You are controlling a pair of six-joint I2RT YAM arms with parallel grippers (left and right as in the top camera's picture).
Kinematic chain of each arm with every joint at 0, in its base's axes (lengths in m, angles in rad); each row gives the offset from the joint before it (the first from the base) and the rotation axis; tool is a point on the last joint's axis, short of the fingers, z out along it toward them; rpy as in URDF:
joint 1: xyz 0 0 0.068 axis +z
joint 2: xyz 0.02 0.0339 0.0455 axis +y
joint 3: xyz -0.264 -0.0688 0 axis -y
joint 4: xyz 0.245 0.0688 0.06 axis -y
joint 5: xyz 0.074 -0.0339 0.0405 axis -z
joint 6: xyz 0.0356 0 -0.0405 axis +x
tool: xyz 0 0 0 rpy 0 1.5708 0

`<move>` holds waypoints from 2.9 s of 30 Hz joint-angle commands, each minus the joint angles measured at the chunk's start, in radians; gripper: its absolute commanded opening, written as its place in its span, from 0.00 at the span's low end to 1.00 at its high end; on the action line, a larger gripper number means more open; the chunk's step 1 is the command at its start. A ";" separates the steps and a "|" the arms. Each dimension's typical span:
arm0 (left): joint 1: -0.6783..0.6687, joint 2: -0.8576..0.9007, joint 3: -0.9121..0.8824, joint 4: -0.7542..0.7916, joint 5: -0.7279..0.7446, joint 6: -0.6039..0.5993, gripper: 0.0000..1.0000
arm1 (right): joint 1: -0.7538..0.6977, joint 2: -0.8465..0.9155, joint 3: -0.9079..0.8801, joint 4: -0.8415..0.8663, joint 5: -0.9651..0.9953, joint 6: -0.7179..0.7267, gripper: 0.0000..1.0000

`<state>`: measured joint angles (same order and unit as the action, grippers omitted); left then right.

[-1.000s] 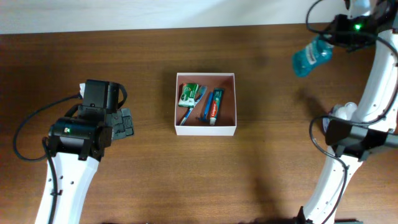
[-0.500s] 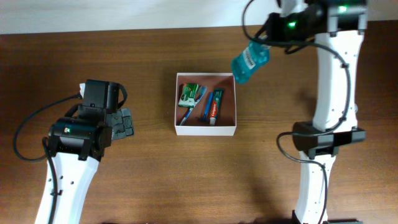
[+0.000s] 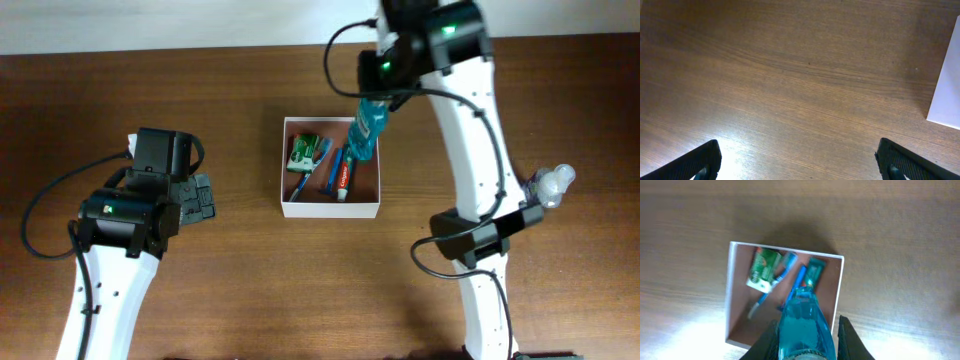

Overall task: Pack container
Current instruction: 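Lift the mouthwash bottle and carry it left over the pink box, then lower the mouthwash bottle into the box and open the right gripper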

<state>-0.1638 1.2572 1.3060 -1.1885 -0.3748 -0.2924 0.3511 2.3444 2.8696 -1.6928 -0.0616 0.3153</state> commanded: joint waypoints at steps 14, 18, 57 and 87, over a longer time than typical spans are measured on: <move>0.005 0.003 -0.003 -0.001 -0.011 -0.010 0.99 | 0.013 -0.047 -0.313 0.162 0.092 0.113 0.04; 0.005 0.003 -0.003 -0.001 -0.011 -0.010 0.99 | 0.013 -0.047 -0.314 0.196 0.093 0.113 0.04; 0.005 0.003 -0.003 -0.001 -0.011 -0.010 0.99 | 0.014 -0.047 -0.655 0.531 0.190 0.109 0.04; 0.005 0.003 -0.003 -0.001 -0.011 -0.010 0.99 | 0.014 -0.049 -0.578 0.360 0.159 0.101 0.65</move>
<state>-0.1638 1.2572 1.3060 -1.1885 -0.3748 -0.2924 0.3645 2.2829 2.2356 -1.3170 0.0925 0.4187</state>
